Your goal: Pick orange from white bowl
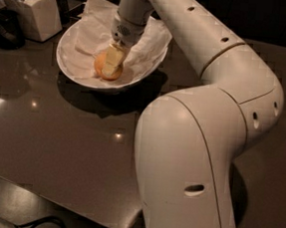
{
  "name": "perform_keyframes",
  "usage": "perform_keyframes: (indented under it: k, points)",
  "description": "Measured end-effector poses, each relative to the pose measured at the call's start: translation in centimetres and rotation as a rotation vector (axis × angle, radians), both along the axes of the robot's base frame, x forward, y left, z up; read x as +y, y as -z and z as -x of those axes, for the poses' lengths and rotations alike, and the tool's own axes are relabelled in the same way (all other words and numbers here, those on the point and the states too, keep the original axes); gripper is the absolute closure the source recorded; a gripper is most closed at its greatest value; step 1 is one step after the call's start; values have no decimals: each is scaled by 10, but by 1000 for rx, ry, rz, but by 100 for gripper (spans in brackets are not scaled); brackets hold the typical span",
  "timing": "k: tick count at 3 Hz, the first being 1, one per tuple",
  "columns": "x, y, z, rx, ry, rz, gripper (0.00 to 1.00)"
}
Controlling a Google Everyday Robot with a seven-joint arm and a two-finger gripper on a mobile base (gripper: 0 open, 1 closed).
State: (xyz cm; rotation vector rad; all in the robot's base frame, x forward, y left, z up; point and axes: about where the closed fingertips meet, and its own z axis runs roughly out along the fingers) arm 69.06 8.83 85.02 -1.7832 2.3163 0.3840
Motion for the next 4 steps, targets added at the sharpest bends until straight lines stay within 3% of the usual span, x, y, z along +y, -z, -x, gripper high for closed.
perform_keyframes:
  k: [1, 3, 4]
  points:
    - [-4, -5, 0, -20, -7, -7, 100]
    - [6, -73, 56, -182, -180, -163, 100]
    - [9, -73, 59, -186, -195, -164, 100]
